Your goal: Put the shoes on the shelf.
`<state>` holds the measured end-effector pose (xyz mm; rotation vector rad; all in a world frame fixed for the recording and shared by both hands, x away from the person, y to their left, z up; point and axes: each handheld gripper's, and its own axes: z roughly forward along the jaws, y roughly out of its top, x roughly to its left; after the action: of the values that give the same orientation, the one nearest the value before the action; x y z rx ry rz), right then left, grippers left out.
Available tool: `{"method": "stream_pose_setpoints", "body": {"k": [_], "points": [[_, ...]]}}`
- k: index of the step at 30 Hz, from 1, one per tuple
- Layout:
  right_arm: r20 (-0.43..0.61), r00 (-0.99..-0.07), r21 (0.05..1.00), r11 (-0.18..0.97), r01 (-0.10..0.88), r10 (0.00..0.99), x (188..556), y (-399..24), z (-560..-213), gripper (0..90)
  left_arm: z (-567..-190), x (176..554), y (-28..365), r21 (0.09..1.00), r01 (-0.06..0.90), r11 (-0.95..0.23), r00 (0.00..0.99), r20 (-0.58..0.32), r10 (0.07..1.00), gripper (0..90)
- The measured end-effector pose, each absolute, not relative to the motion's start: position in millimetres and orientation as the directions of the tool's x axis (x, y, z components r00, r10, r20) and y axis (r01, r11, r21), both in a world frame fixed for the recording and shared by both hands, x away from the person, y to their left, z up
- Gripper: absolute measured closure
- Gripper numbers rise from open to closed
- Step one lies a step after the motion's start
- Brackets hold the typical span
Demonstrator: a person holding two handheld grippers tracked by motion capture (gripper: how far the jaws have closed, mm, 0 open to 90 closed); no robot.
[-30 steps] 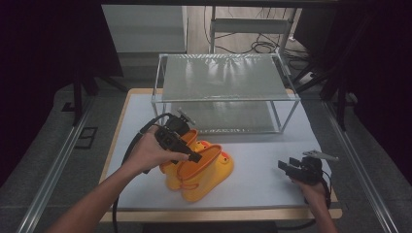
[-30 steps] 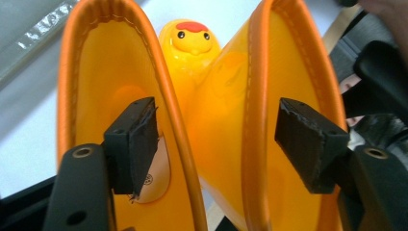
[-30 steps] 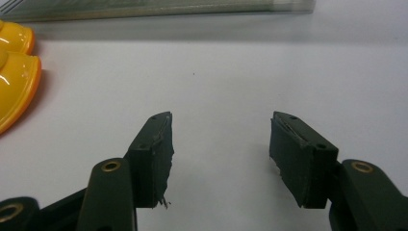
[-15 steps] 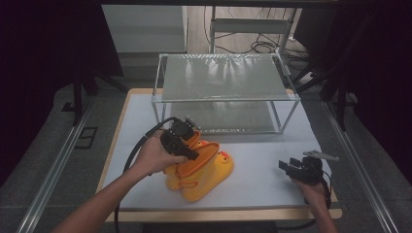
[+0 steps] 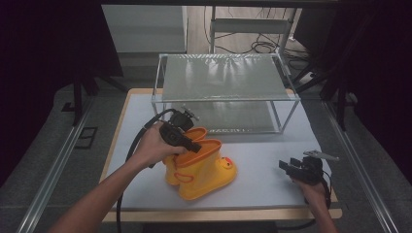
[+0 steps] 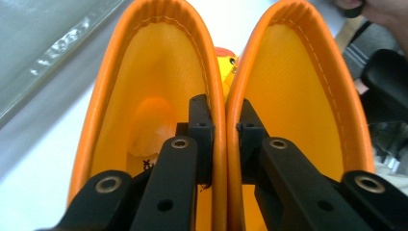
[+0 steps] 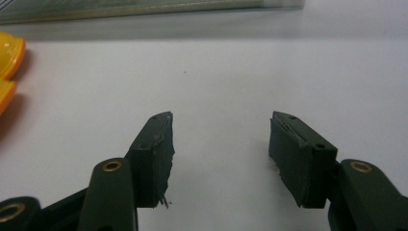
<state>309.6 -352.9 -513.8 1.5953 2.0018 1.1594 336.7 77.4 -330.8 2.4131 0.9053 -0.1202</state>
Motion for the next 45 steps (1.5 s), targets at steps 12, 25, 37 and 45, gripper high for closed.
{"method": "stream_pose_setpoints", "body": {"k": [12,25,37,45], "points": [[0.229,-0.316,0.757,0.036,0.652,0.921,309,-354,-513,41.7,-282,336,55,0.514,0.557,-0.652,0.823,-0.241,0.514,81.7],[0.231,-0.301,0.755,0.024,0.655,0.925,309,-358,-514,41.8,-247,348,26,0.548,0.517,-0.657,0.849,-0.233,0.474,81.8],[0.240,-0.285,0.758,0.004,0.652,0.928,309,-361,-514,42.0,-210,362,15,0.591,0.507,-0.627,0.854,-0.246,0.459,81.9],[0.247,-0.278,0.758,-0.006,0.652,0.928,309,-363,-514,42.0,-165,378,13,0.623,0.526,-0.578,0.834,-0.244,0.496,81.8]]}}
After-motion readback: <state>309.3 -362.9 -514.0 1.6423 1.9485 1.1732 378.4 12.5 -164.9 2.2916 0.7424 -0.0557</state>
